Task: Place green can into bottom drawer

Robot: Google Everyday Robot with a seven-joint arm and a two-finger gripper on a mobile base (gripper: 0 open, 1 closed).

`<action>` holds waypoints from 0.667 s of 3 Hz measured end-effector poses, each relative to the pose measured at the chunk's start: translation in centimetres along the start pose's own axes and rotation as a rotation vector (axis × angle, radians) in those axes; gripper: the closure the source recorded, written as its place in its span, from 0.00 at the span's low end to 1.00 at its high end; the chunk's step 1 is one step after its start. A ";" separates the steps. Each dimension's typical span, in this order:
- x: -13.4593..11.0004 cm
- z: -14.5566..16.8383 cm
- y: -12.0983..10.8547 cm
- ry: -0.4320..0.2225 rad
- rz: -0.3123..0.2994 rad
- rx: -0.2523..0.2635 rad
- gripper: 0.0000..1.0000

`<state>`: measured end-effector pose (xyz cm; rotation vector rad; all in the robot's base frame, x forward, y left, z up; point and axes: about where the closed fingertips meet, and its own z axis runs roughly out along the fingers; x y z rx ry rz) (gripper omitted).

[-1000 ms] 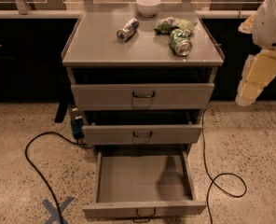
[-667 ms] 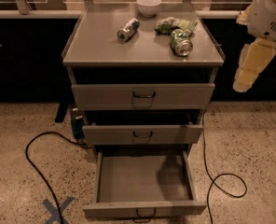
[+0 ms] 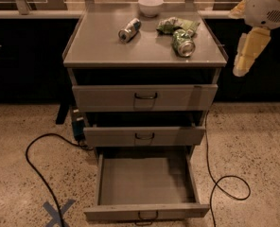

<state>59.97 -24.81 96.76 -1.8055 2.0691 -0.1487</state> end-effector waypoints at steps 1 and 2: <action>-0.5 1.6 -1.8 -0.094 -0.107 -0.046 0.00; -0.8 1.0 -3.2 -0.113 -0.117 -0.005 0.00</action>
Offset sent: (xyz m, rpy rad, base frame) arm 0.0192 0.0037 -0.0069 0.0440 0.0113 0.1172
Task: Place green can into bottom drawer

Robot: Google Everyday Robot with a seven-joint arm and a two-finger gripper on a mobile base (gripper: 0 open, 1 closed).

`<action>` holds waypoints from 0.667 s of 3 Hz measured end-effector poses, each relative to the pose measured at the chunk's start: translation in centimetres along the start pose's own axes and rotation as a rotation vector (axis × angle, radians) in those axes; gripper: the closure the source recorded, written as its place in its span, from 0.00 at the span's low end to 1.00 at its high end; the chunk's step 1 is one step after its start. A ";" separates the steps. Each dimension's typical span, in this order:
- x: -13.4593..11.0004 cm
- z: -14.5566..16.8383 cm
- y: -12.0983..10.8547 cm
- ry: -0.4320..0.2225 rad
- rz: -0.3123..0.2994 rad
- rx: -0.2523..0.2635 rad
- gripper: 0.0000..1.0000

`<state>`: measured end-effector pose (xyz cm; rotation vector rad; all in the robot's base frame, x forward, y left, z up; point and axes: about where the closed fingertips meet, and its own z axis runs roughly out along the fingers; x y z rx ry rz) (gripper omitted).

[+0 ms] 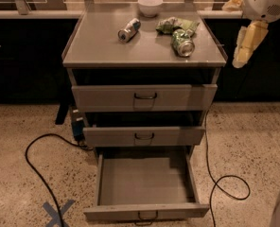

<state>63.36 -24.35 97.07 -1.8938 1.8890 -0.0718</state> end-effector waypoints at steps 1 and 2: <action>0.0 0.0 0.0 0.000 0.000 0.000 0.00; 0.1 0.4 -1.6 -0.019 -0.002 0.038 0.00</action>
Offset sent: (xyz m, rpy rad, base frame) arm 0.0346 -0.0101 0.0128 0.0410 -0.0694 -0.0032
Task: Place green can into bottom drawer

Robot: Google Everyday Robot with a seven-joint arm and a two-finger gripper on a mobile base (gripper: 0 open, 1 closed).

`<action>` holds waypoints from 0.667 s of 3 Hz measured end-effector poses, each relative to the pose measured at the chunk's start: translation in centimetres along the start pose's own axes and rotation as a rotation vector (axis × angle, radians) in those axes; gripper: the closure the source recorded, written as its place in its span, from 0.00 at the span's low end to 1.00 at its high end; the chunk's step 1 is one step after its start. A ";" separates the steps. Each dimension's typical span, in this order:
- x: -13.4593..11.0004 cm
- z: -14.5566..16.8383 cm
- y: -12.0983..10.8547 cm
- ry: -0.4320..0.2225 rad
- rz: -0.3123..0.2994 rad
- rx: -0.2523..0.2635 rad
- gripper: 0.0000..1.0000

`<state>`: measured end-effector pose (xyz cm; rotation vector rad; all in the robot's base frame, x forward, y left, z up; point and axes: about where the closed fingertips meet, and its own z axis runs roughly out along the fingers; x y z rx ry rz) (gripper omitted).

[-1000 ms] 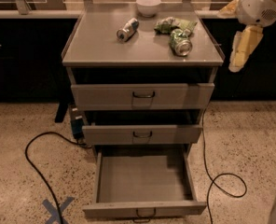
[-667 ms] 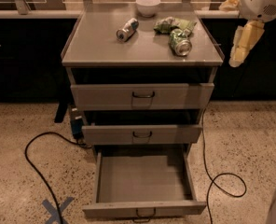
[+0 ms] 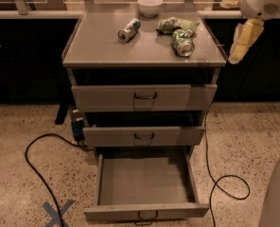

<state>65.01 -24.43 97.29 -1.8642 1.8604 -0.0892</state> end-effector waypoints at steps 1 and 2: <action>0.0 0.3 -2.3 -0.014 -0.041 0.046 0.00; 0.4 0.3 -4.1 -0.023 -0.111 0.084 0.00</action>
Offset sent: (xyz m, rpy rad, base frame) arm 0.0679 -0.0288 0.0410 -0.0497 -0.1647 0.1609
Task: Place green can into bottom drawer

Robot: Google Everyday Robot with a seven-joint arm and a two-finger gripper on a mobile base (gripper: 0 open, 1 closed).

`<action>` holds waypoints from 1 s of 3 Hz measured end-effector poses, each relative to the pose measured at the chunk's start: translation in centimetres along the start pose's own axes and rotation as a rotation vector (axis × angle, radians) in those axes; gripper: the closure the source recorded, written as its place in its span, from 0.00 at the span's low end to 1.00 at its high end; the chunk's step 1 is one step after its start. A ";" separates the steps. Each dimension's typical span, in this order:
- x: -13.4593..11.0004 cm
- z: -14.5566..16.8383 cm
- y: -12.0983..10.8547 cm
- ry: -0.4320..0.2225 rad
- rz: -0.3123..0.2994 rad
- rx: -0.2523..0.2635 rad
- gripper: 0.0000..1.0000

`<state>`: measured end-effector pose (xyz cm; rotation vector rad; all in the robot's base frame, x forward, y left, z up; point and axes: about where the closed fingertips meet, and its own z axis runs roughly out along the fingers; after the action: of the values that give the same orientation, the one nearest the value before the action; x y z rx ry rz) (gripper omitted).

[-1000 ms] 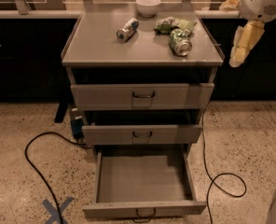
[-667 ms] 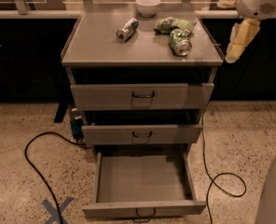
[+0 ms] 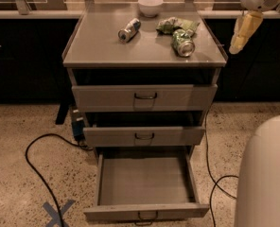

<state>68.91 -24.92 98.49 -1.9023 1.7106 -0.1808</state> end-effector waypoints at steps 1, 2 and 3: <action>0.0 0.6 -0.5 -0.016 -0.104 -0.008 0.00; -0.3 1.7 -0.4 -0.044 -0.205 -0.027 0.00; -1.1 3.1 -0.7 -0.061 -0.290 -0.040 0.00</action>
Offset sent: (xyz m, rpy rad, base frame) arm 0.0362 -0.0250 0.0193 -0.1055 0.0376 0.3478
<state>70.78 -22.85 96.57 -2.1571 1.4027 -0.1980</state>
